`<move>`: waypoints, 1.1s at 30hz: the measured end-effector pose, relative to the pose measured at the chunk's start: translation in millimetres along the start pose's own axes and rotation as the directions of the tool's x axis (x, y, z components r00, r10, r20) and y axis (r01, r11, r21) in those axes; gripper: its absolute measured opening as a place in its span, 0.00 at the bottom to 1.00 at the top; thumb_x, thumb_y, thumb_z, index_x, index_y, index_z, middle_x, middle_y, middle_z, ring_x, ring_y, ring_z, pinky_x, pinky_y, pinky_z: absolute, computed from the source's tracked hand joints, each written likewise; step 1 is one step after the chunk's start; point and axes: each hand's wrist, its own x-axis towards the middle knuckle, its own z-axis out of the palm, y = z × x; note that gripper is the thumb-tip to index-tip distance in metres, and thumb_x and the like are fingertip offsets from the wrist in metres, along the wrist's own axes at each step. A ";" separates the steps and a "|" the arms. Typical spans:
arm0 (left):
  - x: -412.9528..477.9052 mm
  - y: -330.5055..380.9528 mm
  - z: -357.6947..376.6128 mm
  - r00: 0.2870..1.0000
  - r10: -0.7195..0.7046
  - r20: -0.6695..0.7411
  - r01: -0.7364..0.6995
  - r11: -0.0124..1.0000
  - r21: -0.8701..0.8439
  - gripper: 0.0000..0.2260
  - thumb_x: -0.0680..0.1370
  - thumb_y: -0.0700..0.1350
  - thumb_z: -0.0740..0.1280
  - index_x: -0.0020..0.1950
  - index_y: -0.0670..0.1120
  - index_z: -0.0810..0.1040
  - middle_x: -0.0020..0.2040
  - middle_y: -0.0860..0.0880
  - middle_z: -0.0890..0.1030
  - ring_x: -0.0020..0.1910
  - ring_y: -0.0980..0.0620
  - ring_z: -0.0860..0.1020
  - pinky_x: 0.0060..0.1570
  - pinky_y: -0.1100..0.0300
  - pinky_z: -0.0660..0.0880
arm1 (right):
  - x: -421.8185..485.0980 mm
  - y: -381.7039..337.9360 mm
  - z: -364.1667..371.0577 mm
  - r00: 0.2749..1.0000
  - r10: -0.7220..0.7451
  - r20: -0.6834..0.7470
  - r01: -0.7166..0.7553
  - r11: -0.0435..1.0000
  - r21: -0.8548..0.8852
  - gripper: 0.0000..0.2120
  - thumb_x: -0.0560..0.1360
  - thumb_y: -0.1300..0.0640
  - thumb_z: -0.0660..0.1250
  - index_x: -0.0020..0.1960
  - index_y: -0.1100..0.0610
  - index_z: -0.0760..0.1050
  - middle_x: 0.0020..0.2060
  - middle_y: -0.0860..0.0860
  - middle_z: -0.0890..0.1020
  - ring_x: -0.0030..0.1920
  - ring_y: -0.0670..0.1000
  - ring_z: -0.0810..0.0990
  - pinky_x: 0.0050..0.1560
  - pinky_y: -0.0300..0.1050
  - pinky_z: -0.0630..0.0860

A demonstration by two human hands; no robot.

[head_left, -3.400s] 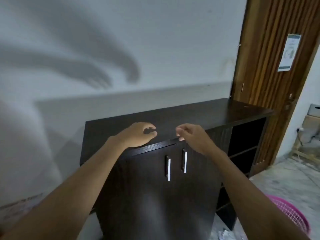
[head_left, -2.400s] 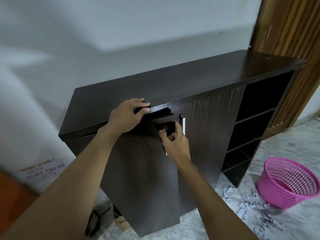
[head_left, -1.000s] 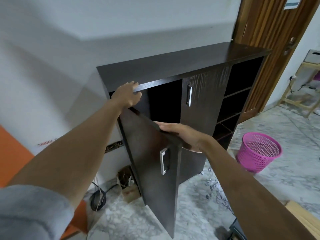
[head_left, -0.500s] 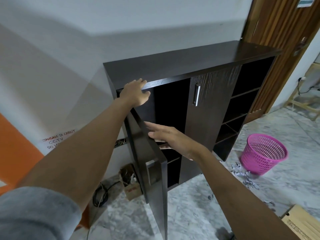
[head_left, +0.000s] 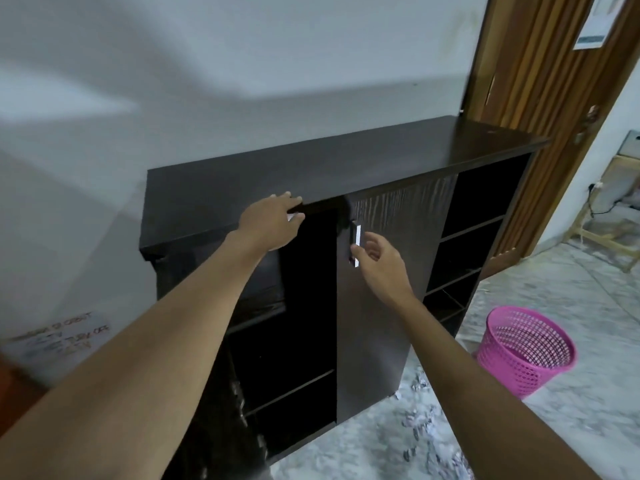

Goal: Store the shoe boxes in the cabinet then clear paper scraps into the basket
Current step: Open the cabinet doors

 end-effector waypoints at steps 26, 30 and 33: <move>64.3 39.4 29.8 0.993 -0.101 -0.053 0.091 0.980 -0.176 0.18 0.80 0.57 0.61 0.70 0.60 0.72 0.74 0.59 0.68 0.75 0.47 0.64 0.71 0.46 0.65 | 61.6 11.9 -0.8 0.995 -0.098 0.016 0.099 0.993 -0.065 0.29 0.81 0.50 0.59 0.76 0.37 0.48 0.42 0.52 0.82 0.35 0.49 0.81 0.36 0.46 0.78; 60.8 41.3 28.2 0.994 -0.097 -0.055 0.085 0.979 -0.183 0.17 0.80 0.57 0.61 0.70 0.60 0.72 0.74 0.58 0.68 0.74 0.47 0.65 0.71 0.47 0.65 | 39.6 12.7 -15.2 0.985 -0.142 0.095 0.158 0.968 -0.193 0.35 0.75 0.32 0.59 0.76 0.31 0.45 0.58 0.58 0.81 0.49 0.55 0.82 0.49 0.54 0.81; 59.4 42.9 25.2 0.994 -0.092 -0.063 0.080 0.981 -0.177 0.17 0.81 0.56 0.61 0.70 0.59 0.73 0.74 0.57 0.68 0.74 0.47 0.65 0.70 0.47 0.64 | 31.1 10.8 -21.4 0.990 -0.131 0.057 0.142 0.954 -0.265 0.38 0.70 0.26 0.62 0.74 0.33 0.50 0.61 0.57 0.79 0.56 0.58 0.81 0.52 0.59 0.80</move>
